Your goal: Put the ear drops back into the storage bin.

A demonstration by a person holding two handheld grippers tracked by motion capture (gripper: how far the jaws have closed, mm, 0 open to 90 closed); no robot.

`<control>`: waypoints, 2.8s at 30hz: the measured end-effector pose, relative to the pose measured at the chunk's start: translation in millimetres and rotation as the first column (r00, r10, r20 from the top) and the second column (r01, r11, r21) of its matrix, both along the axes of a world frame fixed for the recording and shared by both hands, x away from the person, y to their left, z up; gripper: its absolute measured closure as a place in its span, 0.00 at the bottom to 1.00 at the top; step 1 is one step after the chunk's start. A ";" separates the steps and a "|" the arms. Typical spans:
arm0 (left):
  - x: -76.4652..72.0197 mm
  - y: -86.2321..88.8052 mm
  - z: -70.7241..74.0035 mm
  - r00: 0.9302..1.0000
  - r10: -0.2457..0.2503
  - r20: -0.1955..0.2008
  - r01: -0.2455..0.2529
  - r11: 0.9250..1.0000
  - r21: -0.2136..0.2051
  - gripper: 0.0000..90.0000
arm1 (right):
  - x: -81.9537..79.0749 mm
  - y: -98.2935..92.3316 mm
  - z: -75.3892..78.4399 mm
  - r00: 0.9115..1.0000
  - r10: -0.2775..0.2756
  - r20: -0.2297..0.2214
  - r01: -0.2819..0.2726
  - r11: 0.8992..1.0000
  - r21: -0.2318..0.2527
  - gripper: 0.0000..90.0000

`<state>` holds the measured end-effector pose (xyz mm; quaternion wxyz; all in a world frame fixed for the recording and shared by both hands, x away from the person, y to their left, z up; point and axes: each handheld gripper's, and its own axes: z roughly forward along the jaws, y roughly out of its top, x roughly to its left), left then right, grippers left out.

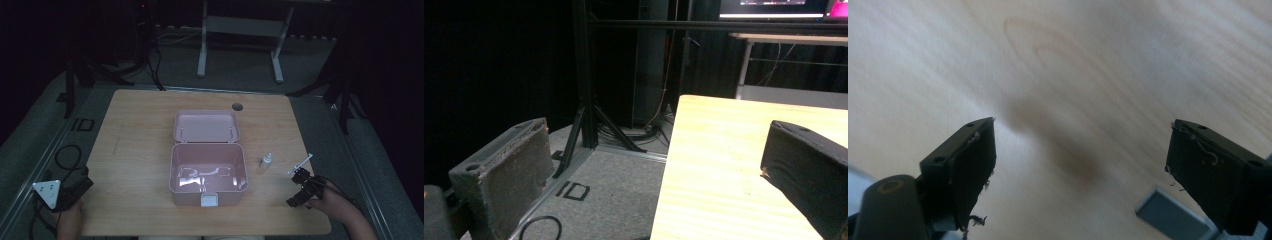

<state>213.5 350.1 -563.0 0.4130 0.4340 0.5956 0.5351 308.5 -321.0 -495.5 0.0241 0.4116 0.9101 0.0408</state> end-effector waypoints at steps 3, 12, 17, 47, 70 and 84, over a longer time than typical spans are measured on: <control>-0.2 -0.2 -0.1 1.000 0.001 0.003 -0.001 1.000 0.002 0.00 | 3.4 2.2 2.5 0.998 0.024 -0.055 -0.026 0.999 -0.044 0.14; -0.3 -0.2 -0.2 1.000 -0.003 0.004 0.002 1.000 0.003 0.00 | 14.1 1.8 -3.5 0.980 0.101 -0.169 -0.123 0.985 -0.125 0.13; 0.2 -0.8 -0.1 1.000 -0.007 0.003 0.007 1.000 0.005 0.00 | 22.4 1.5 -3.9 0.983 0.084 -0.164 -0.100 0.991 -0.091 0.13; 0.4 -0.5 0.0 1.000 -0.016 0.000 0.016 1.000 0.005 0.00 | 95.6 55.3 6.4 0.996 0.041 -0.075 -0.045 0.998 -0.051 0.16; 0.6 -2.0 -0.1 1.000 -0.026 0.000 0.026 1.000 0.014 0.00 | 128.2 85.8 -5.8 0.996 0.046 -0.077 -0.050 0.997 -0.051 0.47; 0.5 -1.3 -0.1 1.000 -0.023 0.002 0.023 1.000 0.006 0.00 | 126.1 94.9 -14.7 0.986 0.117 -0.123 -0.128 0.988 -0.090 0.66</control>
